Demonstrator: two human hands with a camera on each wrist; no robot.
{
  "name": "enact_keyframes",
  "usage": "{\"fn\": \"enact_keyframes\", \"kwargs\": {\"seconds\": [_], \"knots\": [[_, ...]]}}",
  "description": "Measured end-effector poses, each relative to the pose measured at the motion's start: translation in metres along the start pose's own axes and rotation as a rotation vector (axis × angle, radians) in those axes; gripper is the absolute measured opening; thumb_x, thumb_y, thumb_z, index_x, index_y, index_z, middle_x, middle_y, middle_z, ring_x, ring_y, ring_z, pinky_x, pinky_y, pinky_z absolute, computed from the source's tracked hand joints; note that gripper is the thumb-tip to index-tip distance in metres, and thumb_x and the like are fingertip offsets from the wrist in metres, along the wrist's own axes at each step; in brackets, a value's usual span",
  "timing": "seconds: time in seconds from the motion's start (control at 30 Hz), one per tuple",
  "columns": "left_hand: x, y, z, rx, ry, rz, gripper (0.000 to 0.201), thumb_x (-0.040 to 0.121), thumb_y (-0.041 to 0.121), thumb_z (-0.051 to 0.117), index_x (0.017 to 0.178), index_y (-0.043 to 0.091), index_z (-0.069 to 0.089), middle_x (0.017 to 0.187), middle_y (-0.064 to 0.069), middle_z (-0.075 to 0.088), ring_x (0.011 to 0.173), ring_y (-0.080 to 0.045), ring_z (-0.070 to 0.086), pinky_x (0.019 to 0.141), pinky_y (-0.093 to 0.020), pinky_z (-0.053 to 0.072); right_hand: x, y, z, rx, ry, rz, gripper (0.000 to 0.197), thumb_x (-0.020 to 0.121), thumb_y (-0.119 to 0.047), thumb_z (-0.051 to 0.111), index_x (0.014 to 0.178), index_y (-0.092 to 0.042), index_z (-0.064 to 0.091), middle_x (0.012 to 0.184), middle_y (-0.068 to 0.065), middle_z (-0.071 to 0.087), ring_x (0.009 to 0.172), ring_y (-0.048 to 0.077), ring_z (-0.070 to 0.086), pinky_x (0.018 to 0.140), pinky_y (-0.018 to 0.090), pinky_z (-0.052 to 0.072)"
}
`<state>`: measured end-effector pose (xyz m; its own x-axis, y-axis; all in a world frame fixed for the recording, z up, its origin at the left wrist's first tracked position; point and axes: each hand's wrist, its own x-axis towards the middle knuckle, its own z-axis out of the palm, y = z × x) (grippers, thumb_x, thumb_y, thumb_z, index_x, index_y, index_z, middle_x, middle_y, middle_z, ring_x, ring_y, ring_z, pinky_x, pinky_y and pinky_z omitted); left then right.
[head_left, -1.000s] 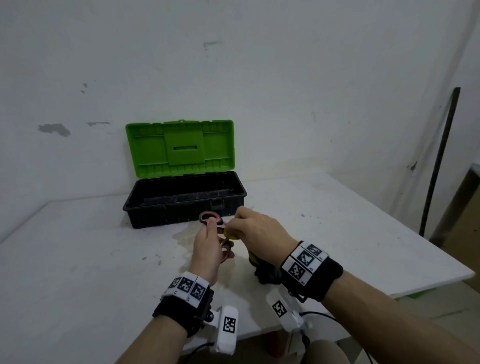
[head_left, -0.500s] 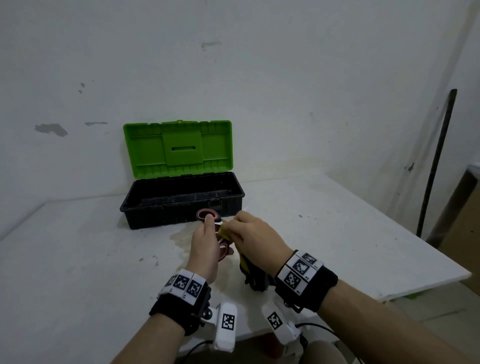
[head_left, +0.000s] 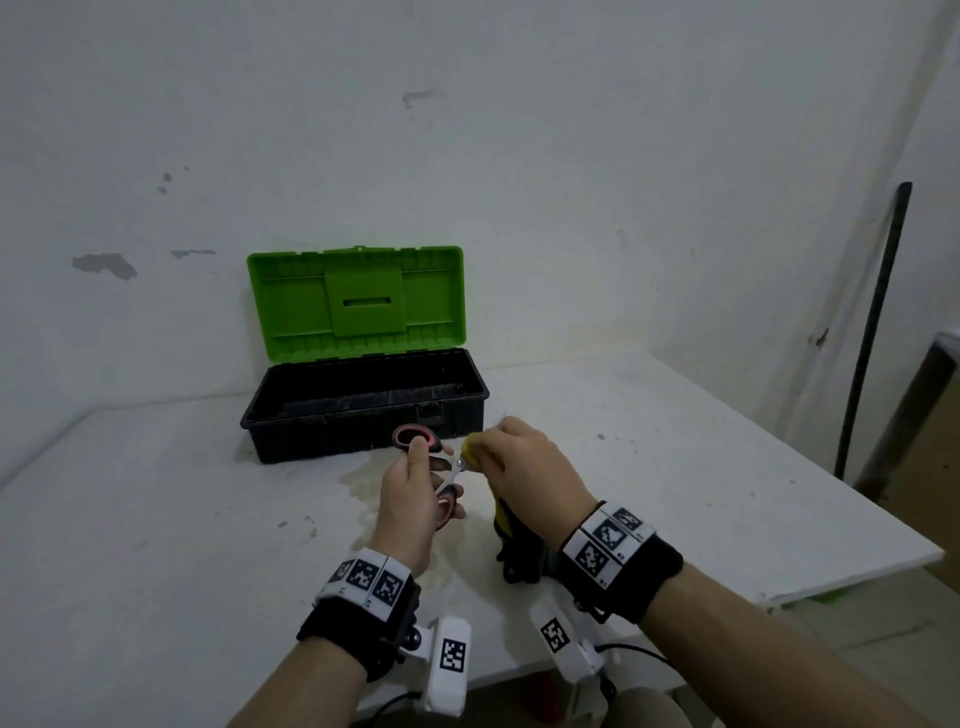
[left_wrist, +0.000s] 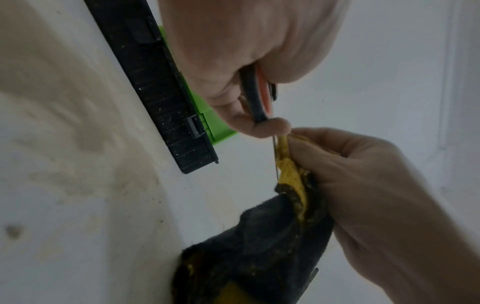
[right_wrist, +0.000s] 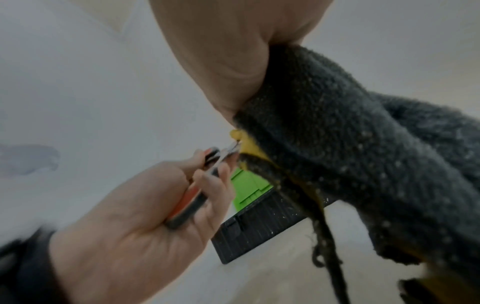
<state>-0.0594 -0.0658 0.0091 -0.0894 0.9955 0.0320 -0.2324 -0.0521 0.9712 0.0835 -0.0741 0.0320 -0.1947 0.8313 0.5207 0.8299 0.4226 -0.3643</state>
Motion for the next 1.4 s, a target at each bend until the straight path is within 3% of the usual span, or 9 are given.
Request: {"fn": "enact_keyframes", "kwargs": {"seconds": [0.17,0.23,0.4,0.57,0.77,0.9,1.13,1.3,1.4], "knots": [[0.001,-0.004,-0.004,0.034,-0.069,-0.099,0.054,0.107,0.05,0.028,0.109,0.006,0.059,0.085,-0.016,0.069,0.055,-0.02,0.06,0.043,-0.028,0.048,0.005,0.008,-0.014,0.061,0.077,0.077,0.017,0.097,-0.028,0.055,0.103,-0.025,0.07,0.093,-0.001,0.058,0.081,0.018,0.057,0.072,0.028,0.048],[0.002,-0.002,-0.006,0.121,-0.109,-0.101,0.062,0.106,0.054,0.023,0.106,0.001,0.056,0.074,-0.014,0.067,0.05,-0.018,0.057,0.042,-0.026,0.044,0.006,0.007,-0.019,0.103,0.103,0.081,0.015,0.095,-0.026,0.058,0.102,-0.025,0.071,0.091,-0.003,0.061,0.082,0.012,0.055,0.07,0.014,0.04],[0.004,0.002,-0.011,0.07,-0.158,-0.109,0.078,0.096,0.071,0.011,0.091,0.008,0.057,0.063,-0.007,0.054,0.045,-0.014,0.041,0.043,-0.021,0.022,0.006,0.014,-0.031,0.358,0.138,0.282,0.01,0.09,-0.028,0.063,0.095,-0.03,0.072,0.091,-0.018,0.069,0.084,-0.003,0.061,0.071,0.007,0.042],[0.014,0.002,-0.018,0.298,-0.151,0.021,0.022,0.104,0.031,0.047,0.089,0.016,0.052,0.071,-0.003,0.058,0.055,-0.012,0.044,0.049,-0.024,0.032,0.004,0.022,-0.037,0.547,0.1,0.388,0.02,0.083,-0.017,0.064,0.098,-0.03,0.07,0.091,-0.012,0.07,0.081,0.004,0.066,0.064,0.013,0.05],[0.019,-0.004,-0.029,0.558,-0.186,0.193,0.008,0.095,0.031,0.065,0.09,0.029,0.059,0.104,-0.001,0.071,0.091,-0.012,0.061,0.086,-0.035,0.049,0.001,0.03,-0.039,0.591,0.029,0.379,0.017,0.085,-0.02,0.07,0.1,-0.025,0.066,0.087,0.006,0.069,0.065,0.009,0.063,0.06,0.022,0.052],[0.017,-0.002,-0.029,0.579,-0.24,0.211,0.008,0.097,0.026,0.064,0.101,0.02,0.067,0.079,0.005,0.075,0.063,0.003,0.06,0.07,-0.026,0.051,-0.003,0.031,-0.037,0.425,0.012,0.237,0.008,0.085,-0.027,0.071,0.093,-0.03,0.071,0.084,-0.007,0.071,0.075,0.006,0.066,0.068,0.022,0.054],[0.01,-0.002,-0.021,0.402,-0.315,0.126,0.009,0.095,0.019,0.067,0.097,0.013,0.073,0.086,-0.005,0.077,0.057,-0.002,0.055,0.055,-0.021,0.044,-0.012,0.015,-0.011,0.231,0.022,-0.084,0.015,0.089,-0.021,0.068,0.103,-0.023,0.074,0.094,-0.006,0.07,0.085,0.005,0.062,0.079,0.019,0.049],[0.009,-0.006,-0.019,0.386,-0.283,0.118,0.006,0.094,0.015,0.068,0.095,0.011,0.072,0.082,-0.003,0.077,0.06,0.0,0.059,0.055,-0.021,0.043,-0.013,0.021,0.003,0.104,0.048,-0.148,0.014,0.092,-0.021,0.064,0.101,-0.02,0.075,0.089,0.004,0.063,0.076,0.02,0.062,0.067,0.035,0.054],[0.007,-0.005,-0.02,0.385,-0.27,0.13,0.005,0.093,0.015,0.069,0.092,0.01,0.07,0.08,0.0,0.077,0.058,0.003,0.059,0.053,-0.019,0.043,-0.003,0.032,-0.006,0.087,0.09,-0.024,0.014,0.092,-0.017,0.062,0.087,-0.022,0.074,0.083,0.001,0.06,0.073,0.019,0.059,0.071,0.037,0.052]]}}
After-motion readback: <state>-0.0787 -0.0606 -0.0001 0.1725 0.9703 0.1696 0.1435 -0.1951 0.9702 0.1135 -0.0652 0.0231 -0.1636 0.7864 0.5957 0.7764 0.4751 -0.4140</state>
